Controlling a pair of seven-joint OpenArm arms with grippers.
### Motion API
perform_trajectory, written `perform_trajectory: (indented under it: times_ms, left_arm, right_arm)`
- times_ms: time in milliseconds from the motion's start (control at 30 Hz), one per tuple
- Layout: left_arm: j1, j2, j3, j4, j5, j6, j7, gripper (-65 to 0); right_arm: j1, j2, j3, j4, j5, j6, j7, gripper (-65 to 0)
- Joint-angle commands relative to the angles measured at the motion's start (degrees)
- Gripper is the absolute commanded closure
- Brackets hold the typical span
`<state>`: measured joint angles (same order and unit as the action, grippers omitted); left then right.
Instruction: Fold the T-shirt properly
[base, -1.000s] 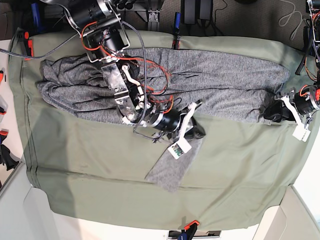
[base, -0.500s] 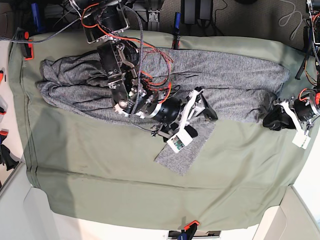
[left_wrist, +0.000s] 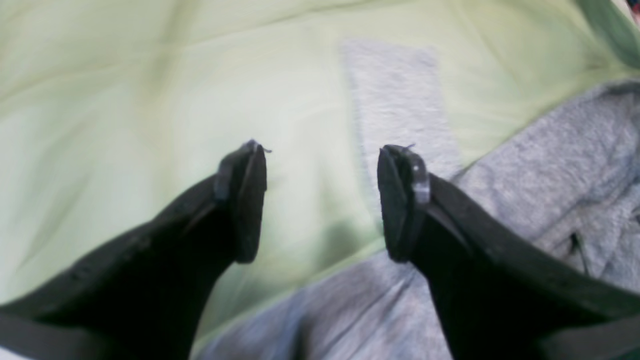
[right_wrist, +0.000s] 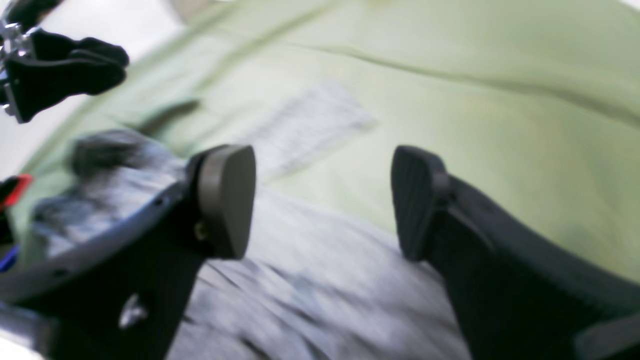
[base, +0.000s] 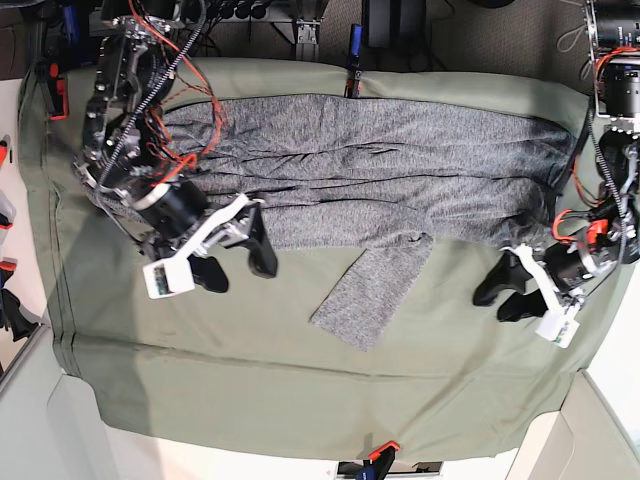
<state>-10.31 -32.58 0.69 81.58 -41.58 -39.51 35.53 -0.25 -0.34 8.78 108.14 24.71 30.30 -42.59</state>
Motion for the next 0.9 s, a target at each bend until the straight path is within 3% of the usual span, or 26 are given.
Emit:
perform_trajectory:
  times_ms: [0, 100, 267, 567, 700, 867]
  left_arm:
    - [-1.9, 0.0, 1.9, 0.4, 1.6, 0.5, -3.1, -37.9]
    - [-5.2, 3.3, 7.9, -2.2, 8.0, 2.3, -6.6, -37.9]
    - [-12.5, 8.8, 13.7, -11.2, 12.2, 3.1, -8.2, -37.9]
    - [-20.2, 15.8, 14.3, -32.5, 21.9, 4.9, -18.7, -37.9]
    - [-20.9, 16.9, 14.3, -34.8, 23.5, 8.2, -19.6, -37.9]
    - [-20.9, 18.7, 14.3, -34.8, 23.6, 3.3, -19.0, -37.8]
  right_arm:
    - [-0.6, 0.7, 1.5, 1.7, 2.3, 0.3, 1.4, -41.9]
    - [-4.6, 2.4, 6.1, 3.3, 4.2, 0.3, 0.9, -41.9]
    - [-9.1, 4.0, 12.7, 4.2, 7.5, 0.5, 0.7, -41.9]
    - [-13.2, 4.3, 18.4, 4.3, 12.0, 1.1, -0.5, -41.9]
    - [-13.5, 4.3, 18.4, 4.3, 12.0, 1.1, -0.8, -41.9]
    - [-13.6, 4.3, 18.3, 4.3, 12.3, 1.1, -0.8, -41.9]
